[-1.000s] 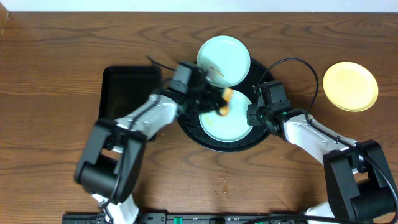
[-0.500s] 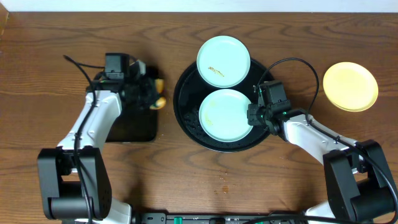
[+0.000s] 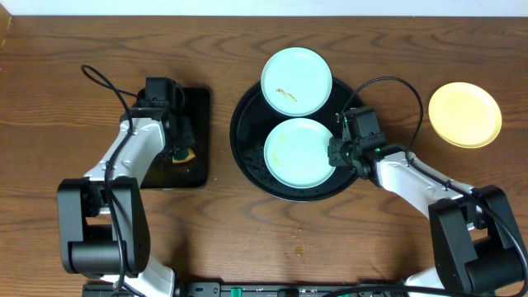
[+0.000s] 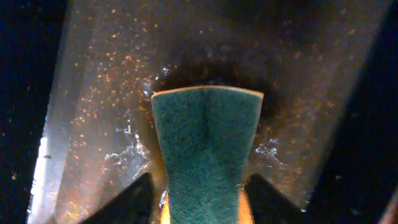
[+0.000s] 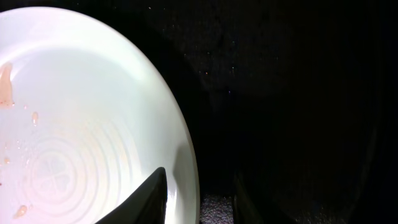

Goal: Clean dirty plates on tray and stack at the side

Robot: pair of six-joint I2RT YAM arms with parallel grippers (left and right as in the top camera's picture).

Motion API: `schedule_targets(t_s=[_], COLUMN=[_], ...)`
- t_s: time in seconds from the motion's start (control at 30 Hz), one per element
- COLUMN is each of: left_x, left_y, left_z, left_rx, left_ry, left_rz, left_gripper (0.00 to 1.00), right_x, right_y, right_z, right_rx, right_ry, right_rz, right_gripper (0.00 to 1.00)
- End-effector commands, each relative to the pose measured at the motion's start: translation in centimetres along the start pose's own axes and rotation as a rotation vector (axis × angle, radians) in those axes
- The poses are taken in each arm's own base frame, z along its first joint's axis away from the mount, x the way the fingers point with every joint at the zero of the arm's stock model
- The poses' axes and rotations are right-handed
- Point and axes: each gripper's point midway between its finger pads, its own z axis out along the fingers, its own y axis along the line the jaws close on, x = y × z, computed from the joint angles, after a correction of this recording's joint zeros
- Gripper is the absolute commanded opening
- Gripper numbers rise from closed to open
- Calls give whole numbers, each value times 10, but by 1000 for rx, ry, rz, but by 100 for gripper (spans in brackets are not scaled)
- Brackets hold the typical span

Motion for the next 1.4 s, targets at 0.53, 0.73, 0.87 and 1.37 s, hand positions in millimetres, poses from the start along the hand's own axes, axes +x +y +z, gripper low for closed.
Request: schedule_targets(t_s=[0.53, 0.73, 0.87, 1.37], left_x=[3, 3, 3, 3], left_y=[7, 7, 7, 7], left_z=[5, 5, 5, 5], left_rx=[-41, -41, -41, -41], left_ry=[8, 8, 8, 8], left_rz=[10, 10, 10, 10], left_gripper=[84, 87, 88, 88], right_x=[-32, -70, -85, -101], right_y=[7, 6, 11, 95], right_z=[-29, -93, -136, -215], right_rx=[17, 161, 311, 786], right_ry=[-112, -306, -430, -697], right_rz=[-73, -197, -335, -848], right_gripper=[1, 1, 1, 1])
